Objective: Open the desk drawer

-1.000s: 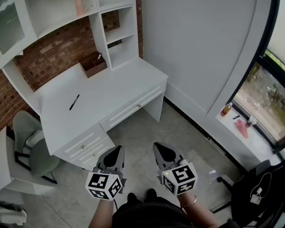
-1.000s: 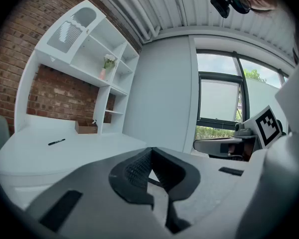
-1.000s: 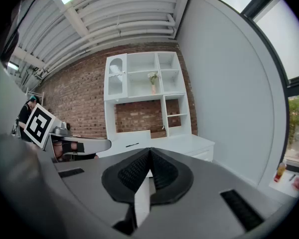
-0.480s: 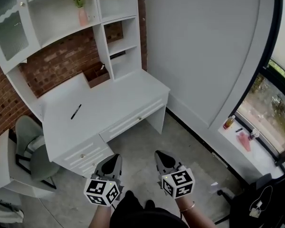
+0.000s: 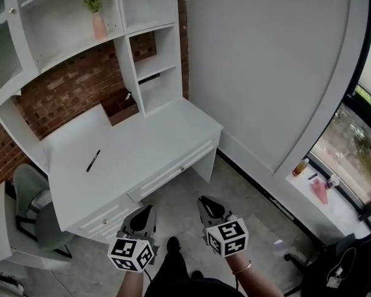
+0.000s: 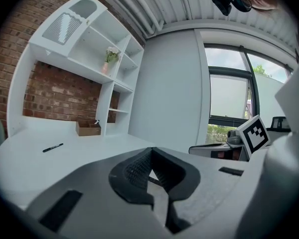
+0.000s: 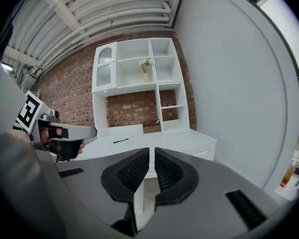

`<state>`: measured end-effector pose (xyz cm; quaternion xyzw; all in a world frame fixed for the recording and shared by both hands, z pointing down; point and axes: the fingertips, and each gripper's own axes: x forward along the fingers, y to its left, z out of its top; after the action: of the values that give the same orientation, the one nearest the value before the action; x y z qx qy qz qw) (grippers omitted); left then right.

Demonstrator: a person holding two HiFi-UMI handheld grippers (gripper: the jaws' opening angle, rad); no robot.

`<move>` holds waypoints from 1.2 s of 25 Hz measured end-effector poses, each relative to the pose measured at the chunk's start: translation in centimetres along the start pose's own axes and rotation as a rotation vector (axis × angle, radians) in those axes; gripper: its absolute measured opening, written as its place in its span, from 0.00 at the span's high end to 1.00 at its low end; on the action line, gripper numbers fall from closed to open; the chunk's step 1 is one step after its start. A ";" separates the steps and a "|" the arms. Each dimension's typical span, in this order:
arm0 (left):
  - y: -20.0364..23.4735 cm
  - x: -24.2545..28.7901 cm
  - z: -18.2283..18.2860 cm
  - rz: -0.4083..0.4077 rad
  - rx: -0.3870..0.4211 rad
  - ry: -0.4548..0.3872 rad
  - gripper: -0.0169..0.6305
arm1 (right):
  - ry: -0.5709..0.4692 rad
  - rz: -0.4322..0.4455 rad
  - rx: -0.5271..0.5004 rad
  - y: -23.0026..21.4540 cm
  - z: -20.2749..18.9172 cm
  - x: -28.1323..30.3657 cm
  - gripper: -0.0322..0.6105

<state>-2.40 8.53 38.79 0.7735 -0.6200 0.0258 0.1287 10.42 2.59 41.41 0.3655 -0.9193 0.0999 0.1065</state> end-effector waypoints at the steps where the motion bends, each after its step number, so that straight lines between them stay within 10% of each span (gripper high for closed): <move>1: 0.7 0.8 0.2 -0.004 -0.001 -0.002 0.96 | 0.007 -0.001 -0.001 -0.3 0.1 1.1 0.93; 13: 10.3 9.7 2.8 -0.047 -0.032 0.018 0.96 | 0.176 -0.017 -0.012 -2.9 -1.3 15.5 0.74; 30: 16.6 18.1 1.7 -0.093 -0.069 0.107 0.96 | 0.449 -0.090 -0.046 -8.1 -8.4 26.2 0.72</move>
<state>-14.46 -12.34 43.57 0.7940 -0.5764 0.0397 0.1894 -1.58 -18.03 57.39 0.3723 -0.8573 0.1530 0.3211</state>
